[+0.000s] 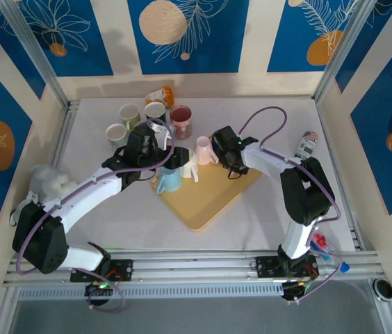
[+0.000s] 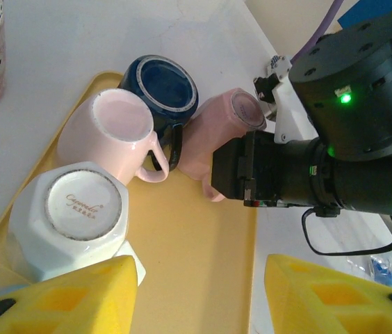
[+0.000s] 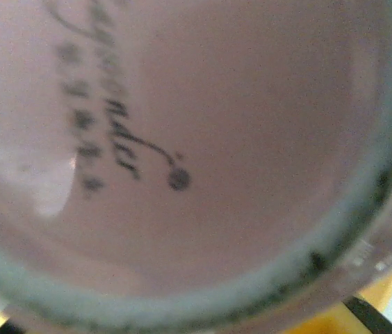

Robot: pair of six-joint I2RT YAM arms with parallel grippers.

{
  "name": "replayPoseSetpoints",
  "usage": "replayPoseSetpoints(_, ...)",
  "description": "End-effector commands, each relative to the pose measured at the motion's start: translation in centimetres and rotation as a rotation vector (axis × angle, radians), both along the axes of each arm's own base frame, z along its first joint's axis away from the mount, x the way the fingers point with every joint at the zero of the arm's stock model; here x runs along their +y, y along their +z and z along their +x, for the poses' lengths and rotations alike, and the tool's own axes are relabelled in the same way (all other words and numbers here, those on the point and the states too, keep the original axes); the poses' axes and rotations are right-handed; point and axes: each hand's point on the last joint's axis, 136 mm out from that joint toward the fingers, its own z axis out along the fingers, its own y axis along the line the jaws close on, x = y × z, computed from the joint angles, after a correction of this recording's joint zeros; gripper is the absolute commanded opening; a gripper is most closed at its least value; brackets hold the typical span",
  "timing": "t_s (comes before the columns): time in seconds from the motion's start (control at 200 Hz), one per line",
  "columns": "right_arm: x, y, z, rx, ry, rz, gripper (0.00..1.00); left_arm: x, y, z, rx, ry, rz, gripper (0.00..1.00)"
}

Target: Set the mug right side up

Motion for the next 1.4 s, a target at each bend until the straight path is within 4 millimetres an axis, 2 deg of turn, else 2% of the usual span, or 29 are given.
replayPoseSetpoints(0.0, -0.6, 0.6, 0.3, -0.056, -0.018, 0.007, 0.3, -0.9, 0.4, -0.5, -0.007, -0.032, -0.03, 0.51)
replayPoseSetpoints(0.335, -0.8, 0.6, 0.9, -0.11, 0.041, -0.016, 0.29, -0.9, 0.7, -0.5, -0.014, -0.029, -0.032, 0.51)
replayPoseSetpoints(0.53, -0.3, 1.8, 1.4, -0.165, 0.094, -0.016, 0.29, -0.8, 0.6, -0.6, -0.012, -0.027, -0.031, 0.51)
replayPoseSetpoints(0.715, -0.7, 1.9, 1.3, -0.173, 0.104, -0.029, 0.25, -0.9, 0.6, -0.6, -0.013, -0.03, -0.029, 0.51)
replayPoseSetpoints(0.975, -0.9, 1.9, 1.4, -0.176, 0.124, -0.041, 0.14, -1.0, 0.2, -0.6, -0.01, -0.028, -0.028, 0.5)
replayPoseSetpoints(1.11, -1.0, 2.2, 1.3, -0.18, 0.136, -0.039, 0.02, -0.9, 0.0, -0.5, -0.008, -0.015, -0.034, 0.5)
replayPoseSetpoints(1.26, -0.8, 3.8, 0.8, -0.213, 0.148, -0.012, 0.0, -0.9, 0.2, -0.3, 0.009, 0.016, -0.068, 0.5)
replayPoseSetpoints(1.395, -0.5, 6.4, -0.2, -0.263, 0.167, 0.027, 0.0, -1.1, 0.3, -0.1, 0.043, 0.04, -0.115, 0.5)
